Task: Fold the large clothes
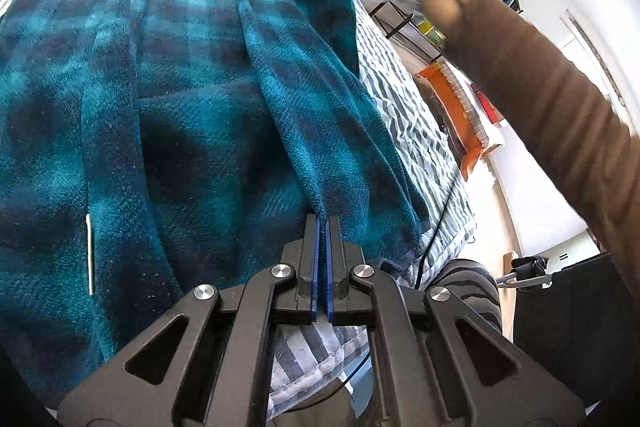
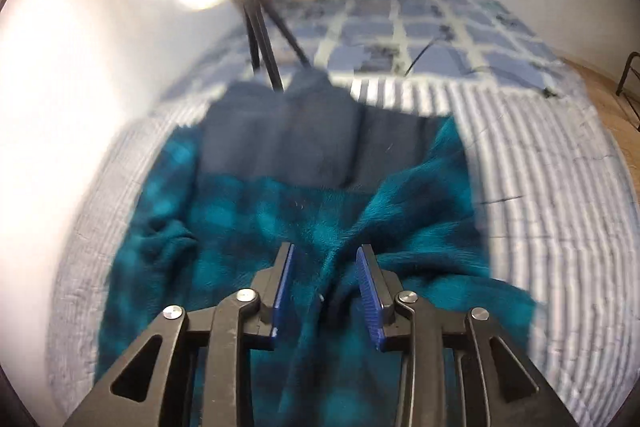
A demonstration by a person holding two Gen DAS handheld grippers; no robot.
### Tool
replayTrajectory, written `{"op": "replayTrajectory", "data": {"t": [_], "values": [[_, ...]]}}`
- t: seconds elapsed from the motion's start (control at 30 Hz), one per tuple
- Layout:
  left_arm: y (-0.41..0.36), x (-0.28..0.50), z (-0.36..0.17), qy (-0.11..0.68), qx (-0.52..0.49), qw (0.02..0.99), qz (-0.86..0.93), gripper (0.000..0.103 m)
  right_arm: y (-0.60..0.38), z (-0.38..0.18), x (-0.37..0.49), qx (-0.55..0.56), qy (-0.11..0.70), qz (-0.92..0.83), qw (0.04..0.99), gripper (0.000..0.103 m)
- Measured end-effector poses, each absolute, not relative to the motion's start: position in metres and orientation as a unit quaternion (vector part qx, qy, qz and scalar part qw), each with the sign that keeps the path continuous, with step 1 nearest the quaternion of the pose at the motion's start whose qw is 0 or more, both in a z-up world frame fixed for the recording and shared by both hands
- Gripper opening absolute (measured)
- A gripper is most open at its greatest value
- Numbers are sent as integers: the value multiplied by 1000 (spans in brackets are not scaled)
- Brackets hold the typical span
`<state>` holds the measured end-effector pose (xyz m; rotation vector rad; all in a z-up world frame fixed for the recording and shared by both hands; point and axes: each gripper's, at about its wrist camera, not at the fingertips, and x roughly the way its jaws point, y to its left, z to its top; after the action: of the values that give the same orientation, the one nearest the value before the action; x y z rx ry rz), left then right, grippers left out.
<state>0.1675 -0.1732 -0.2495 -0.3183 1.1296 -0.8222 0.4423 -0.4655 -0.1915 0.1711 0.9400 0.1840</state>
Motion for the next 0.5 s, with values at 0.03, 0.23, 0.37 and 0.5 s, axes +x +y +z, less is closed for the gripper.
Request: {"op": "replayTrajectory", "data": {"t": [0.03,0.23,0.37,0.5], "values": [[-173,168,-250,518,-146,754,-377,0,-476,-184,433,88,446,83,887,42],[-174,166,-251,517,-145,756,-375,0,-547,-195,403,151,476,10,866,52],[-174,168,-253,520,-143,756,-371,0,-576,-231,405,242,514,35,822,53],[-178,167,-254,522,-137,757,-367,0,-568,-235,403,242,500,80,827,8]]}}
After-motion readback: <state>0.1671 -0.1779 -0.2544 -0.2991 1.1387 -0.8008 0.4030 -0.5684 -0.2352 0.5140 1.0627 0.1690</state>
